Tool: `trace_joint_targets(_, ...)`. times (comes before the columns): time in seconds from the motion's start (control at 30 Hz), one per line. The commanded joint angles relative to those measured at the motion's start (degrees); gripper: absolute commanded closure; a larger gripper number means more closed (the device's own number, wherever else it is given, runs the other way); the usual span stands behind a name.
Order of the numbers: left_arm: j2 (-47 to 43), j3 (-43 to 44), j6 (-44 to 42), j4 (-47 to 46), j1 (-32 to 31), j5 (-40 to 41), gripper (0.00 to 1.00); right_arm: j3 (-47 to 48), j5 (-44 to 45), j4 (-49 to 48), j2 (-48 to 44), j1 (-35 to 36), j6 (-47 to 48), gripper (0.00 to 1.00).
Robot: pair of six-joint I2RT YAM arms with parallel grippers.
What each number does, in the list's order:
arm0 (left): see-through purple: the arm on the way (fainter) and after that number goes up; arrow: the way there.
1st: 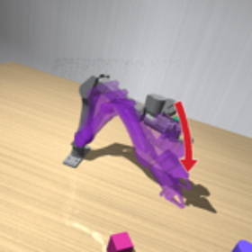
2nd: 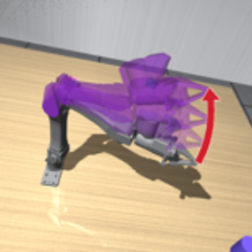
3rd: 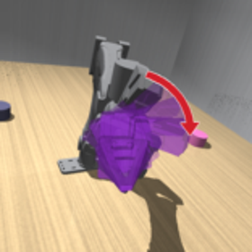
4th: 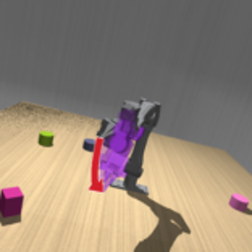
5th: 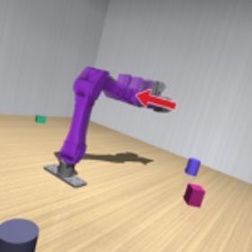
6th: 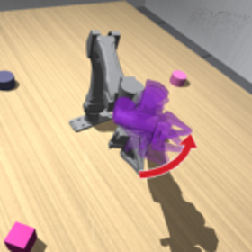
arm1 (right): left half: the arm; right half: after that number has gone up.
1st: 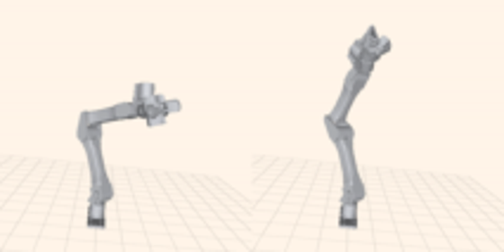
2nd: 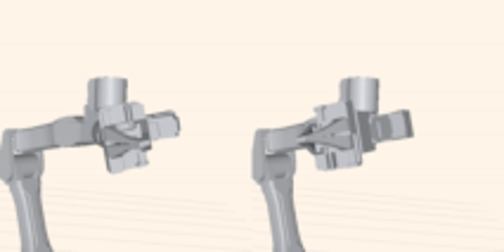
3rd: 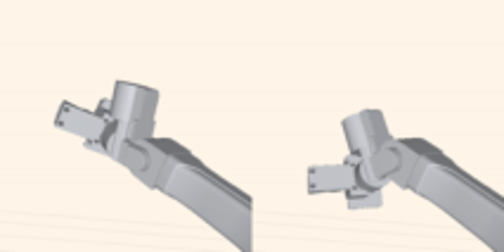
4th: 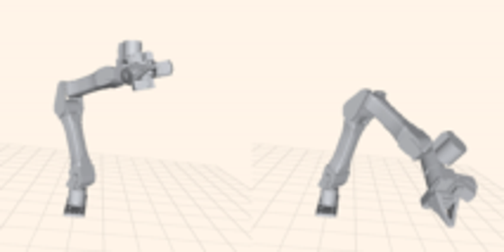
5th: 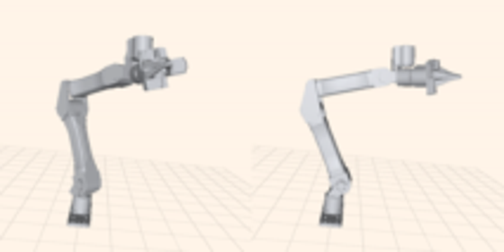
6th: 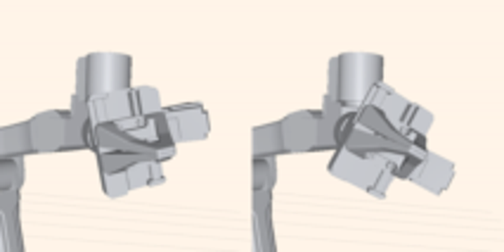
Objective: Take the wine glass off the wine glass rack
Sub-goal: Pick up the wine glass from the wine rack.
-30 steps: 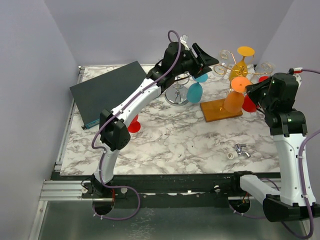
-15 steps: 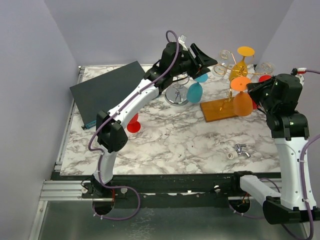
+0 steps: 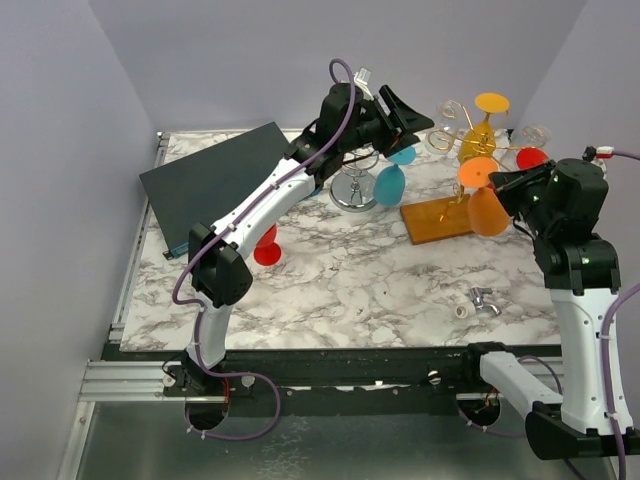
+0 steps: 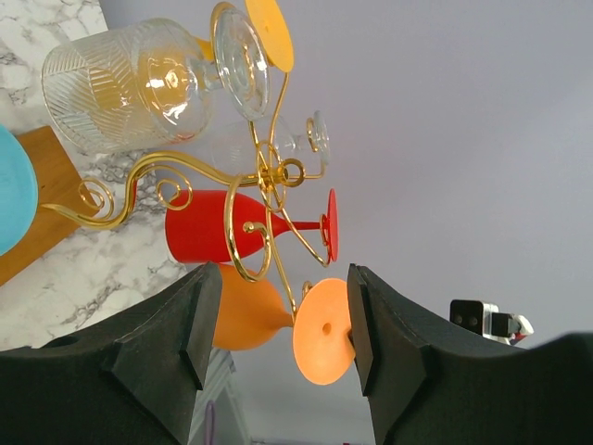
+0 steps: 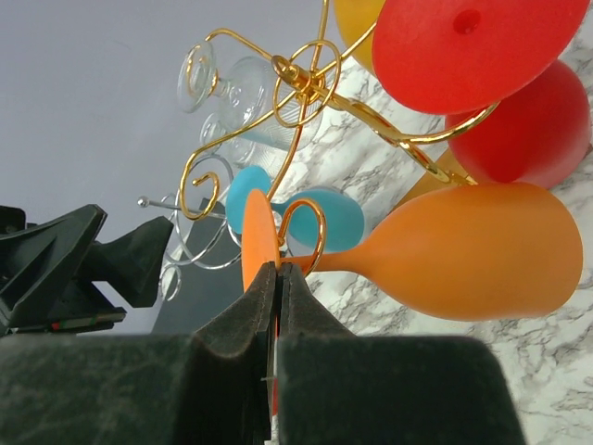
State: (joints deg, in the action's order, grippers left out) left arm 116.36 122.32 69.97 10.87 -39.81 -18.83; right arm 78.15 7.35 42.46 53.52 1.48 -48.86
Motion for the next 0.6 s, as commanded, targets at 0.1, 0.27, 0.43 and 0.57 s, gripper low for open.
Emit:
trace_joint_targets(0.1, -3.06, -1.21, -1.06, -0.06, 0.19, 0.1, 0.37, -2.01, -3.37, -2.1, -1.67, -0.24, -3.32, 0.99)
trace_joint_targets(0.27, -3.42, -1.63, -1.07, -0.05, 0.35, 0.11, 0.37, -2.69, -4.5, -3.65, -1.15, -0.24, -4.99, 0.99)
trace_joint_targets(0.43, -3.61, -1.87, -1.07, -0.06, 0.61, 0.07, 0.37, -4.08, -4.21, -5.49, -1.51, -0.24, -6.65, 0.99)
trace_joint_targets(0.57, -3.67, -1.91, -1.07, -0.06, 0.77, 0.02, 0.37, -5.19, -3.2, -7.01, -1.97, -0.24, -8.23, 0.99)
